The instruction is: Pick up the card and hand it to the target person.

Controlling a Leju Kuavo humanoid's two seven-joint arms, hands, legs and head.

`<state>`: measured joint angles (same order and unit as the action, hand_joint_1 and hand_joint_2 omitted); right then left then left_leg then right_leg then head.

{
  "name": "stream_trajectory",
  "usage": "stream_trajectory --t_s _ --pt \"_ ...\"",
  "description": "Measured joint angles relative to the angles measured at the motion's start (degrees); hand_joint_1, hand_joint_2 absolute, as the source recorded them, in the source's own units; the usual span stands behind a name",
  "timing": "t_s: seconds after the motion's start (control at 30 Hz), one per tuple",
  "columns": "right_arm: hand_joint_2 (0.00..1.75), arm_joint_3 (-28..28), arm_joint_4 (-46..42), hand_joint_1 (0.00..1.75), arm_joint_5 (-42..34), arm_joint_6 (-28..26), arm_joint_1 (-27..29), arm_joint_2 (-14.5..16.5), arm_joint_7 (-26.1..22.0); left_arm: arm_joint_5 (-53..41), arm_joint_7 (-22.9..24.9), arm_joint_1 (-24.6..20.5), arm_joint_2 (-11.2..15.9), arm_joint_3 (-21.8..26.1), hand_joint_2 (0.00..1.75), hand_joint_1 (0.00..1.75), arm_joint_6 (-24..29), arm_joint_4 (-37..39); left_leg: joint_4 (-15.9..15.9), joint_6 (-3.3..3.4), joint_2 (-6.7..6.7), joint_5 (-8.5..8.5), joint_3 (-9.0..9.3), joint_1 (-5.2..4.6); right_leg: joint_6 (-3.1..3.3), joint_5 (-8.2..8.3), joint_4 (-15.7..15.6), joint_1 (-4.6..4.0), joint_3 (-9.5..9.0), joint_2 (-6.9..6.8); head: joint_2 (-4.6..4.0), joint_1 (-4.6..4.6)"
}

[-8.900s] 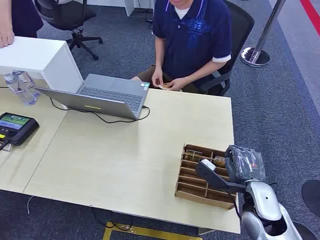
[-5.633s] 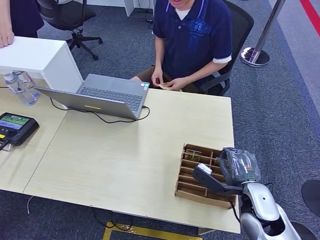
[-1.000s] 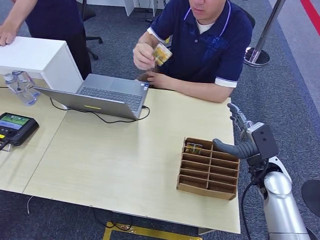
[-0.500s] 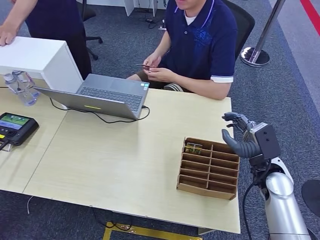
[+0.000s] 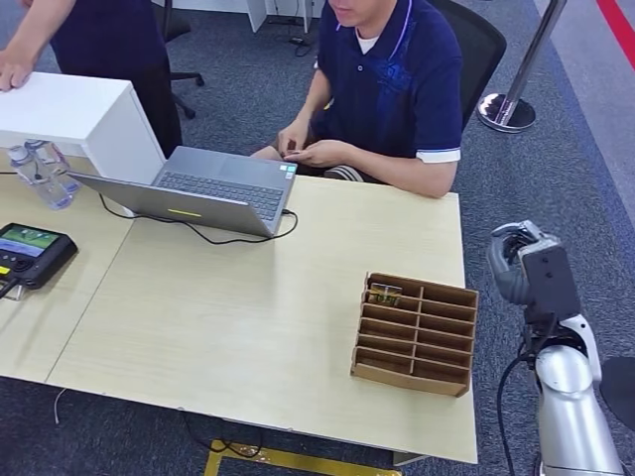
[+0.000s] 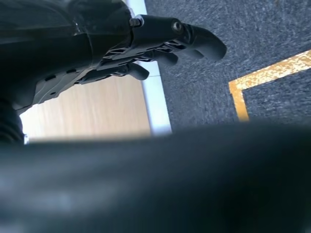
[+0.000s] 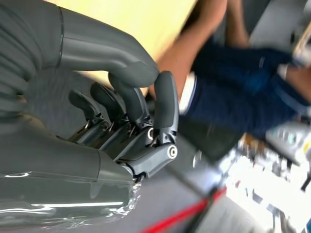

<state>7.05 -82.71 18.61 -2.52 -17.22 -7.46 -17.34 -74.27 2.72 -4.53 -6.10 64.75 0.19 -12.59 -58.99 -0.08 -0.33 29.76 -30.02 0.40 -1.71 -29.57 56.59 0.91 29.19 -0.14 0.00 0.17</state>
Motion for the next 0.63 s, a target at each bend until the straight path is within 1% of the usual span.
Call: stream_trajectory --t_s 0.07,0.13,0.2,0.3,0.4,0.5,0.63 --pt "1.75 -1.9 -1.0 1.53 4.2 -4.7 0.8 0.1 1.5 0.1 0.2 0.0 0.0 0.0 0.0 0.0 0.3 0.0 0.0 0.0 0.0 0.0 0.01 0.0 0.0 0.0 0.0 0.0 0.01 0.0 0.0 0.0" --pt "1.75 -4.4 -1.7 1.53 8.7 -9.5 2.2 0.2 4.0 0.0 0.4 0.0 0.0 0.0 0.0 0.0 0.4 0.0 0.0 0.0 -0.03 0.0 0.02 0.0 0.0 -0.01 0.0 0.0 0.01 -0.04 0.0 -0.02" --pt "1.75 -8.2 -1.9 1.56 12.0 -12.7 4.2 0.4 6.2 -0.1 0.6 0.1 0.0 0.0 0.0 0.0 0.5 0.0 0.0 0.0 -0.12 0.01 -0.02 0.0 0.0 -0.03 0.0 0.0 0.0 -0.14 0.0 -0.02" --pt "1.75 -15.5 -0.6 1.57 13.4 -13.4 7.3 0.8 6.5 -0.5 1.0 0.2 0.0 0.0 0.0 0.0 0.5 0.0 0.0 0.0 -0.17 0.01 -0.08 -0.01 0.0 -0.03 0.0 0.0 0.02 -0.2 0.0 -0.01" --pt "1.75 -21.7 2.7 1.58 13.9 -13.1 8.8 1.2 5.7 -0.8 1.0 0.1 0.0 0.0 0.0 0.0 0.5 0.0 0.0 0.0 -0.16 0.01 -0.07 -0.01 0.0 -0.03 0.0 0.0 0.03 -0.17 0.0 -0.01" --pt "1.75 -25.5 5.6 1.58 14.2 -13.0 9.5 1.5 5.6 -0.8 1.0 0.1 -0.1 0.0 0.0 0.0 0.5 0.0 0.0 0.0 -0.15 0.01 -0.05 0.0 0.0 -0.03 0.0 0.0 0.04 -0.15 0.0 -0.01" --pt "1.75 -28.6 8.8 1.58 14.7 -13.0 9.5 1.9 7.5 -1.0 1.0 0.1 -0.1 0.0 0.0 0.0 0.5 0.0 0.0 0.0 -0.12 0.01 -0.01 0.01 0.0 -0.03 0.0 -0.02 0.02 -0.12 0.0 -0.01"
